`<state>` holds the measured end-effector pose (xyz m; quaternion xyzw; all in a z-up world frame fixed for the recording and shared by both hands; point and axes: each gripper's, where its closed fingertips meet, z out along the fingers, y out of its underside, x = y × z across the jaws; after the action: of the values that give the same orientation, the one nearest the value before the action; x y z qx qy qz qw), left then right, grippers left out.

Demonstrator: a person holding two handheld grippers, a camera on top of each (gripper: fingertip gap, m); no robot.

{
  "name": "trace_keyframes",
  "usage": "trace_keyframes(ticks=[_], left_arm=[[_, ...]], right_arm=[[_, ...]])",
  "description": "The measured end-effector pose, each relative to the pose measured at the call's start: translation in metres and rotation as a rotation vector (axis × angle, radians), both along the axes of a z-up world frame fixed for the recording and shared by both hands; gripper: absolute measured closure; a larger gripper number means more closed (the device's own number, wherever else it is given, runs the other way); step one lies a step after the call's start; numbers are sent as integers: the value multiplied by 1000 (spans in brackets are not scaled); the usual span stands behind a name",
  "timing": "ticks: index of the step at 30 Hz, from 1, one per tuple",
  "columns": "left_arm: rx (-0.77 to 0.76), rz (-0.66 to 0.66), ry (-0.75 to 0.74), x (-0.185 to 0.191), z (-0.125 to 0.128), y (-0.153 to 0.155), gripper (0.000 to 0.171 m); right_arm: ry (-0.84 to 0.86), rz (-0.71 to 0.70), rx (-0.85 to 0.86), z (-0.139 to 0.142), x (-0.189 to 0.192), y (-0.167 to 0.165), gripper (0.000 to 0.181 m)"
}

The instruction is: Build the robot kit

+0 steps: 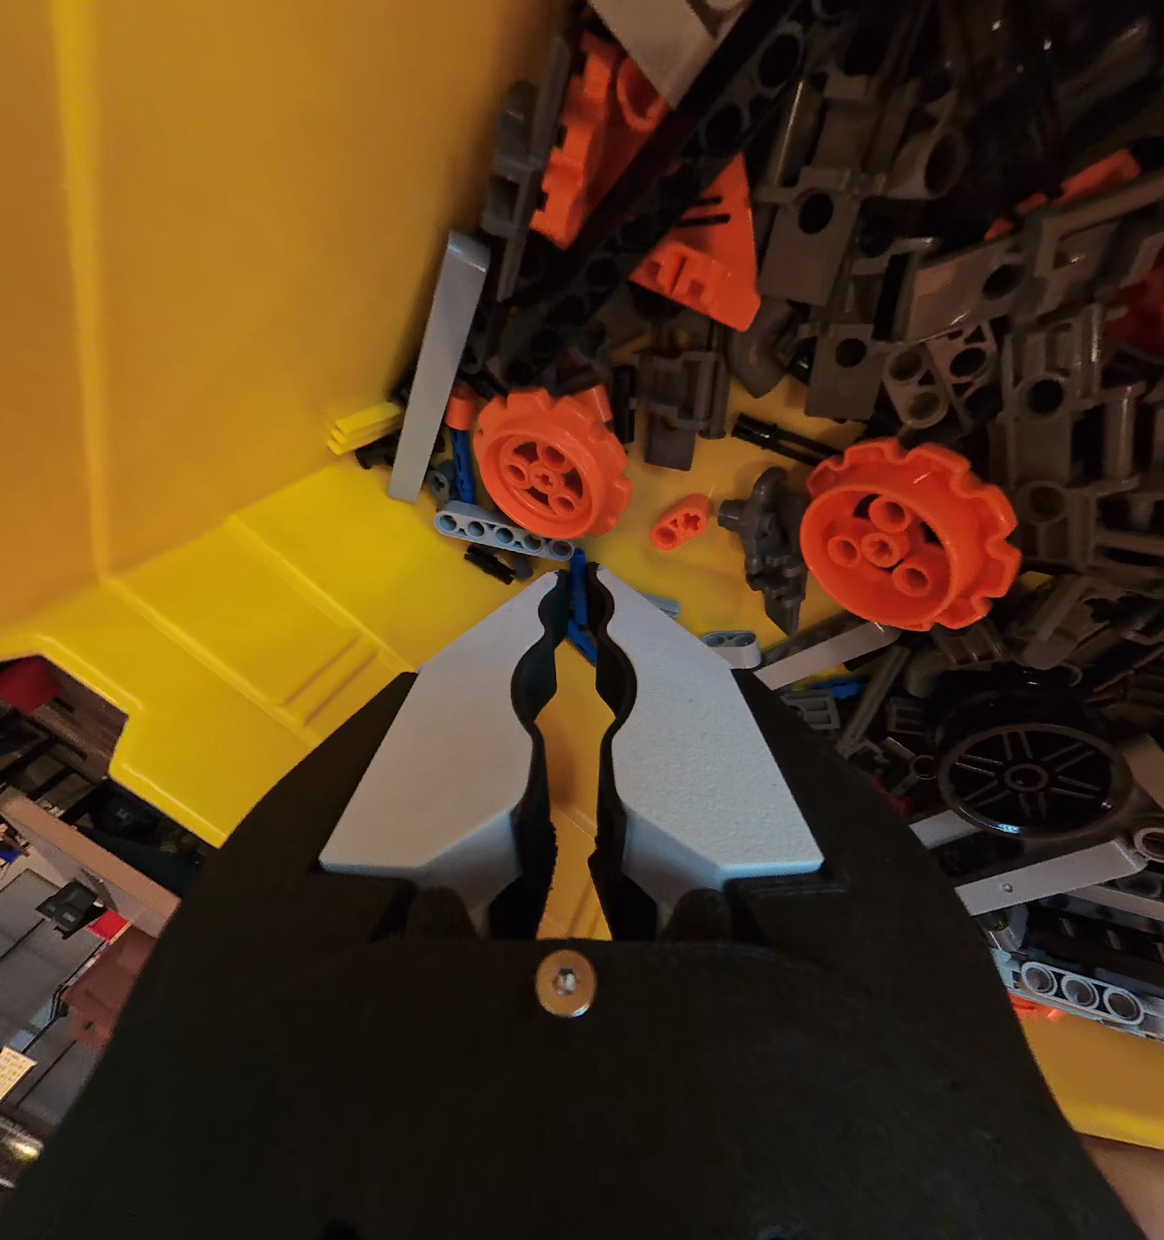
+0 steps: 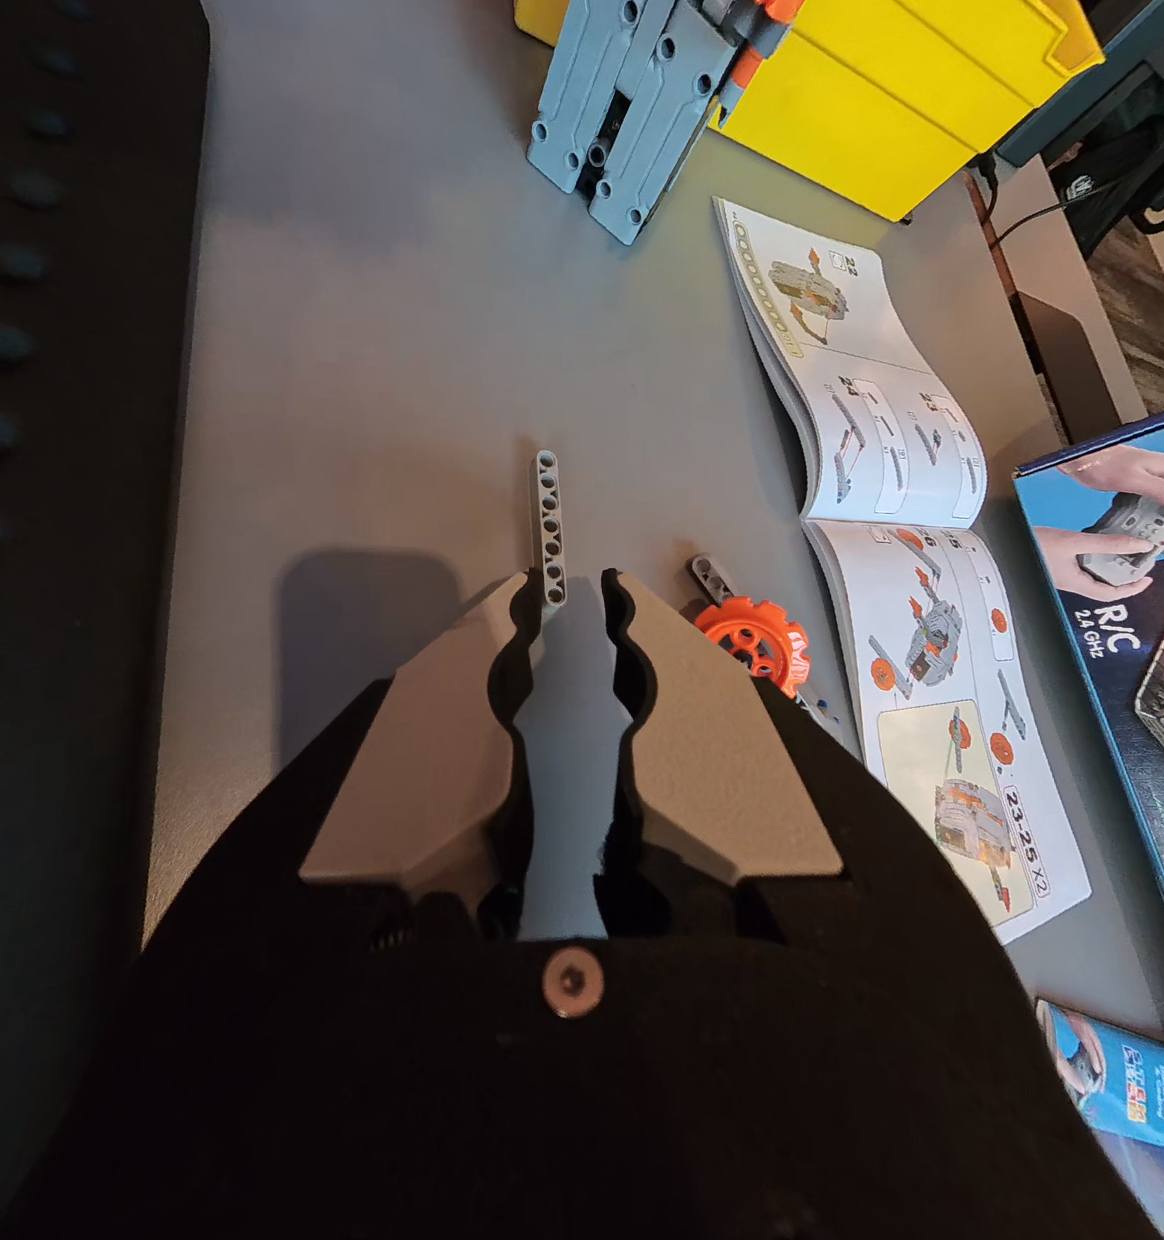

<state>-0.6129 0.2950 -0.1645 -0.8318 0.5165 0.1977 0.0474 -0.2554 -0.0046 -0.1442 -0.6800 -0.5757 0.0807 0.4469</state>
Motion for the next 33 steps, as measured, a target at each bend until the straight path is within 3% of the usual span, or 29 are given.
trace_keyframes(ticks=[6,11,15,19,21,23,26,29,33], left_arm=[[-15,24,10,-3,2,-2,169],[42,50,-60,3,23,0,169],[72,83,-195,21,57,-14,169],[157,76,-432,67,120,-43,169],[211,-6,-570,103,157,-70,169],[182,-127,-704,144,185,-118,169],[76,-291,-836,203,202,-200,169],[-59,-350,-826,253,183,-258,170],[-267,-306,-728,315,128,-296,169]], right_arm=[[2,2,-5,-1,-1,0,164],[-6,3,-9,-3,-1,0,164],[-2,-4,-18,-4,0,2,164],[14,-20,-21,-3,1,6,165],[31,-37,-13,1,4,8,164],[47,-73,7,9,9,11,165],[58,-145,88,28,26,18,165],[108,-236,155,52,49,25,165],[175,-365,206,75,80,33,165]])
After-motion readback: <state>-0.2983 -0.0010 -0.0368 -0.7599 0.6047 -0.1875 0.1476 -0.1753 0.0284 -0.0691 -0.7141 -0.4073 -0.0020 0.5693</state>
